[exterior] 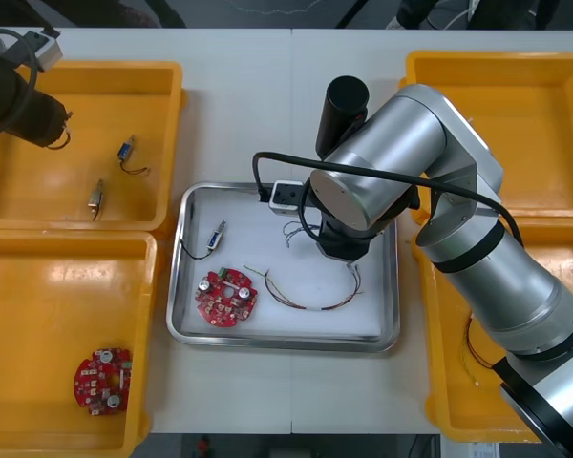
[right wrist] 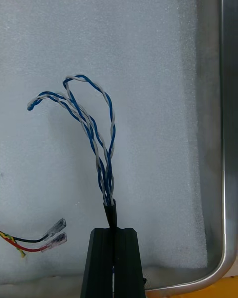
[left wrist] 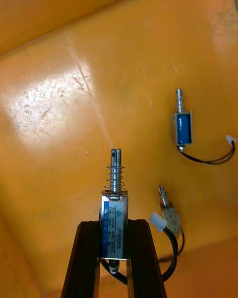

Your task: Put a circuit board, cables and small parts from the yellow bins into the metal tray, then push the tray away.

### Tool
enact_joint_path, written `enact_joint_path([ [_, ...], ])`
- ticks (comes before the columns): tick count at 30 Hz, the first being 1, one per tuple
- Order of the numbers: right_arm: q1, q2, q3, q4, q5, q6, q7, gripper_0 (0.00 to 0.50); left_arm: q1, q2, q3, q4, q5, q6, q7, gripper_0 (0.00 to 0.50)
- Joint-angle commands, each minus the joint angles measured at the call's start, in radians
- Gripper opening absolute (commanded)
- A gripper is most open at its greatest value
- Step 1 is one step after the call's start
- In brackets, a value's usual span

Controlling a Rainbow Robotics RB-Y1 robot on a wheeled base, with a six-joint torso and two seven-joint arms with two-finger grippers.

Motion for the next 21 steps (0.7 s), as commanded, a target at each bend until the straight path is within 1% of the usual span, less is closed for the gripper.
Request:
enact_joint_path([
  [1, 0.005, 0.013, 0.021, 0.015, 0.019, -0.055, -0.037, 0.000, 0.022, -0.010, 0.024, -0.132, -0.017, 0.083, 0.225, 0.000],
  [5, 0.006, 0.013, 0.027, 0.043, 0.022, -0.082, -0.038, 0.000, 0.033, -0.036, 0.007, -0.229, -0.019, 0.163, 0.303, 0.001],
  [9, 0.025, 0.012, 0.035, 0.047, 0.025, -0.133, -0.038, 0.000, 0.048, -0.062, -0.008, -0.318, -0.023, 0.245, 0.378, 0.001],
  [11, 0.031, 0.013, 0.035, 0.047, 0.028, -0.139, -0.038, 0.000, 0.053, -0.071, -0.011, -0.350, -0.025, 0.266, 0.404, 0.001],
  [15, 0.034, 0.013, 0.036, 0.049, 0.031, -0.139, -0.038, 0.000, 0.055, -0.096, -0.025, -0.400, -0.028, 0.266, 0.461, 0.001],
  [16, 0.034, 0.012, 0.036, 0.047, 0.033, -0.138, -0.038, 0.007, 0.055, -0.099, -0.028, -0.407, -0.029, 0.266, 0.469, 0.001],
  [17, 0.034, 0.013, 0.036, 0.047, 0.033, -0.138, -0.038, 0.111, 0.055, -0.105, -0.033, -0.417, -0.026, 0.266, 0.487, 0.001],
  [18, 0.034, 0.013, 0.036, 0.047, 0.034, -0.139, -0.038, 0.338, 0.055, -0.111, -0.037, -0.425, -0.025, 0.266, 0.504, 0.002],
  [19, 0.034, 0.012, 0.036, 0.047, 0.034, -0.141, -0.038, 0.408, 0.056, -0.114, -0.039, -0.430, -0.023, 0.266, 0.511, 0.001],
  [20, 0.034, 0.013, 0.036, 0.047, 0.033, -0.141, -0.038, 0.489, 0.056, -0.120, -0.042, -0.436, -0.022, 0.266, 0.527, 0.001],
  [21, 0.034, 0.012, 0.036, 0.047, 0.030, -0.141, -0.040, 0.500, 0.058, -0.128, -0.043, -0.440, -0.023, 0.266, 0.530, 0.002],
])
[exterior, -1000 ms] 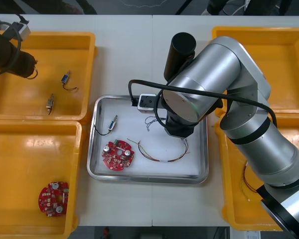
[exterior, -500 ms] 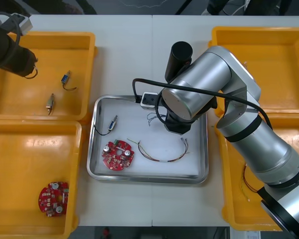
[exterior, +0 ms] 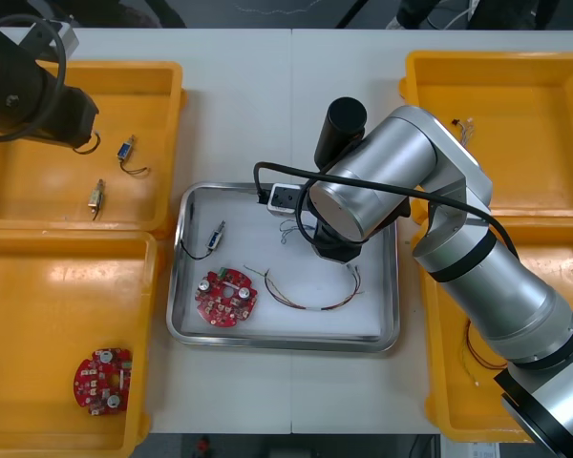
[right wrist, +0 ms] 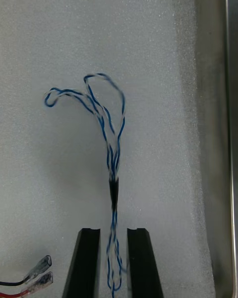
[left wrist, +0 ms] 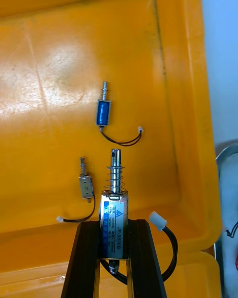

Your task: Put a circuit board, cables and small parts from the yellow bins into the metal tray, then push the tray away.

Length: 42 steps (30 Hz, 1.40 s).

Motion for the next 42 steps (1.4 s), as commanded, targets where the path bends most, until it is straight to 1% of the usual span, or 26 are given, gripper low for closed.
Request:
enact_joint_path([
  [1, 0.006, 0.011, 0.015, -0.011, 0.005, -0.010, -0.041, 0.500, 0.009, -0.037, -0.024, -0.057, -0.007, 0.008, 0.132, 0.002],
  [4, 0.006, 0.011, 0.015, -0.024, 0.005, -0.009, -0.046, 0.500, 0.012, -0.051, -0.024, -0.057, -0.011, 0.008, 0.137, 0.001],
  [7, 0.006, 0.010, 0.012, -0.060, 0.005, 0.019, -0.053, 0.500, 0.012, -0.057, -0.031, -0.057, -0.019, 0.008, 0.143, 0.002],
  [11, 0.006, 0.010, -0.006, -0.119, 0.000, 0.088, -0.066, 0.500, 0.012, -0.055, -0.044, -0.057, -0.028, 0.008, 0.148, 0.002],
  [17, 0.008, 0.010, -0.058, -0.244, -0.006, 0.235, -0.087, 0.500, 0.012, -0.055, -0.044, -0.057, -0.017, 0.008, 0.157, 0.001],
  [18, 0.009, 0.010, -0.064, -0.258, -0.006, 0.235, -0.090, 0.500, 0.012, -0.055, -0.044, -0.057, -0.016, 0.008, 0.157, 0.000],
  [21, 0.026, 0.011, -0.095, -0.338, 0.014, 0.235, -0.104, 0.500, 0.012, -0.057, -0.054, -0.059, -0.008, 0.008, 0.169, 0.003],
  [24, 0.058, 0.010, -0.112, -0.419, 0.060, 0.235, -0.118, 0.500, 0.012, -0.057, -0.072, -0.069, -0.005, 0.008, 0.186, 0.002],
  [25, 0.074, 0.007, -0.115, -0.453, 0.086, 0.235, -0.126, 0.500, 0.012, -0.055, -0.083, -0.076, -0.001, 0.008, 0.192, 0.001],
  [26, 0.091, 0.004, -0.118, -0.487, 0.112, 0.235, -0.141, 0.500, 0.012, -0.057, -0.095, -0.080, 0.002, 0.008, 0.209, 0.002],
  [28, 0.120, -0.008, -0.117, -0.531, 0.141, 0.235, -0.182, 0.500, 0.012, -0.057, -0.121, -0.096, 0.010, 0.008, 0.240, 0.002],
  [31, 0.173, -0.031, -0.121, -0.593, 0.156, 0.235, -0.264, 0.500, 0.012, -0.055, -0.170, -0.128, 0.030, 0.008, 0.295, 0.003],
  [38, 0.302, -0.085, -0.198, -0.718, 0.137, 0.235, -0.434, 0.500, 0.007, -0.060, -0.291, -0.201, 0.113, 0.008, 0.425, 0.002],
  [42, 0.356, -0.107, -0.241, -0.760, 0.121, 0.235, -0.518, 0.500, -0.006, -0.075, -0.357, -0.208, 0.121, 0.008, 0.455, 0.002],
])
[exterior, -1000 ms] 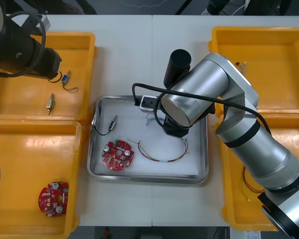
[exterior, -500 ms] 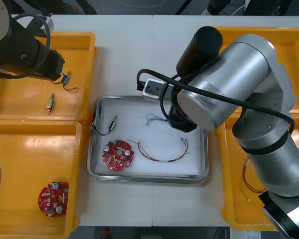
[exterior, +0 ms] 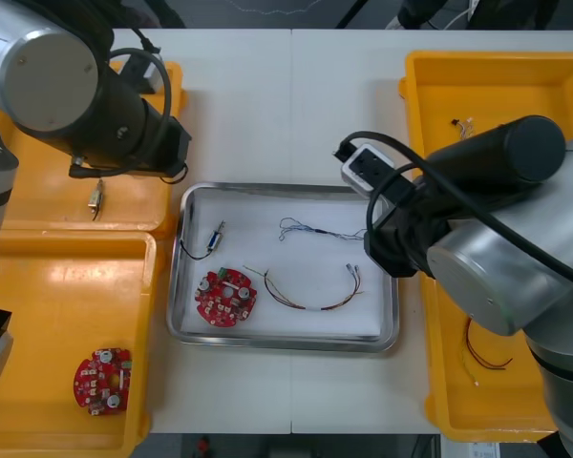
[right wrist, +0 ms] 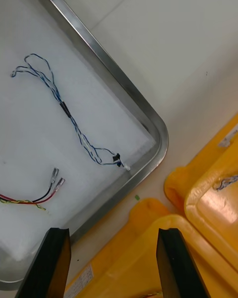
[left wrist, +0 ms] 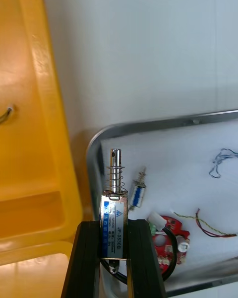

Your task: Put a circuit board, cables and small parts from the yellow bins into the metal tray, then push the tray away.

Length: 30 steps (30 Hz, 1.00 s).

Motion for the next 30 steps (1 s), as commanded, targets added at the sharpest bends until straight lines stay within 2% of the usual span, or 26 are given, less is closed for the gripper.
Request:
enact_joint_path([
  [1, 0.077, -0.048, -0.085, -0.080, -0.026, 0.003, -0.147, 0.500, -0.015, -0.033, -0.088, -0.040, 0.015, 0.007, 0.008, 0.002],
  [7, 0.132, -0.079, -0.192, -0.101, -0.116, 0.003, -0.261, 0.500, -0.030, -0.056, -0.180, -0.019, 0.024, 0.007, 0.024, 0.003],
  [13, 0.155, -0.117, -0.330, -0.103, -0.247, 0.003, -0.342, 0.500, -0.050, -0.076, -0.278, 0.061, 0.026, -0.072, 0.043, 0.001],
  [21, 0.168, -0.166, -0.483, -0.101, -0.363, 0.003, -0.350, 0.500, -0.053, -0.082, -0.395, 0.152, 0.011, -0.191, 0.049, 0.001],
  [30, 0.255, -0.209, -0.623, -0.100, -0.480, 0.003, -0.348, 0.500, -0.053, -0.083, -0.467, 0.228, -0.028, -0.293, 0.035, 0.004],
])
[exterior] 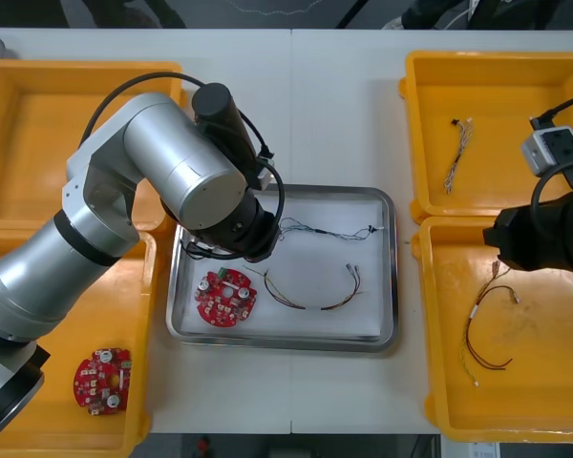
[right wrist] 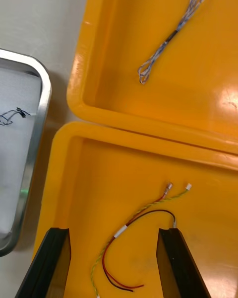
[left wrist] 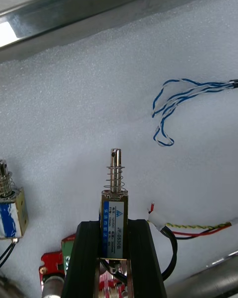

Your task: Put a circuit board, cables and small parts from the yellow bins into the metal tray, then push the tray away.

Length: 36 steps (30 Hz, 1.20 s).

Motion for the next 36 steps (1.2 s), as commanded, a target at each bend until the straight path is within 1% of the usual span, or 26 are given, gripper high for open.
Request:
enact_joint_path([
  [1, 0.069, -0.041, -0.107, -0.037, -0.069, 0.003, -0.017, 0.500, -0.045, -0.024, -0.031, 0.018, -0.035, -0.046, 0.015, 0.003],
  [3, 0.091, -0.043, -0.143, -0.037, -0.087, 0.003, -0.018, 0.500, -0.045, -0.024, -0.034, 0.022, -0.043, -0.046, 0.008, 0.003],
  [11, 0.148, -0.047, -0.199, -0.032, -0.095, 0.003, -0.029, 0.500, -0.045, -0.026, -0.053, 0.055, -0.072, -0.067, -0.011, 0.005],
  [12, 0.155, -0.049, -0.204, -0.032, -0.095, 0.003, -0.033, 0.500, -0.045, -0.024, -0.051, 0.059, -0.072, -0.073, -0.011, 0.010],
  [13, 0.160, -0.049, -0.207, -0.032, -0.097, 0.003, -0.038, 0.500, -0.044, -0.026, -0.051, 0.061, -0.074, -0.075, -0.011, 0.047],
  [14, 0.166, -0.049, -0.213, -0.034, -0.097, 0.003, -0.044, 0.500, -0.044, -0.027, -0.053, 0.061, -0.072, -0.075, -0.011, 0.143],
  [15, 0.169, -0.049, -0.218, -0.034, -0.097, 0.003, -0.049, 0.500, -0.044, -0.027, -0.051, 0.061, -0.072, -0.075, -0.010, 0.228],
  [16, 0.174, -0.049, -0.224, -0.032, -0.097, 0.003, -0.055, 0.500, -0.044, -0.029, -0.053, 0.061, -0.072, -0.075, -0.008, 0.342],
  [17, 0.174, -0.051, -0.225, -0.032, -0.095, 0.003, -0.056, 0.500, -0.045, -0.029, -0.053, 0.061, -0.071, -0.073, -0.007, 0.380],
  [19, 0.178, -0.052, -0.224, -0.029, -0.097, 0.003, -0.086, 0.500, -0.045, -0.029, -0.053, 0.058, -0.069, -0.073, -0.007, 0.497],
  [21, 0.180, -0.055, -0.221, -0.014, -0.100, 0.003, -0.122, 0.500, -0.045, -0.029, -0.051, 0.053, -0.069, -0.069, -0.004, 0.500],
  [24, 0.180, -0.058, -0.221, -0.003, -0.100, 0.003, -0.121, 0.500, -0.045, -0.029, -0.047, 0.041, -0.069, -0.058, 0.002, 0.500],
  [28, 0.180, -0.069, -0.222, 0.006, -0.101, 0.003, -0.115, 0.500, -0.045, -0.029, -0.019, 0.004, -0.068, -0.007, 0.010, 0.500],
  [32, 0.178, -0.077, -0.222, 0.009, -0.109, 0.003, -0.113, 0.500, -0.045, -0.029, 0.041, -0.068, -0.058, 0.091, 0.012, 0.500],
  [33, 0.178, -0.077, -0.222, 0.009, -0.109, 0.003, -0.113, 0.500, -0.045, -0.029, 0.041, -0.068, -0.058, 0.091, 0.012, 0.500],
  [34, 0.177, -0.077, -0.222, 0.009, -0.112, 0.003, -0.113, 0.500, -0.045, -0.029, 0.075, -0.099, -0.051, 0.137, 0.010, 0.500],
  [36, 0.172, -0.077, -0.221, 0.009, -0.117, 0.003, -0.119, 0.500, -0.042, -0.029, 0.121, -0.137, -0.040, 0.197, 0.007, 0.500],
])
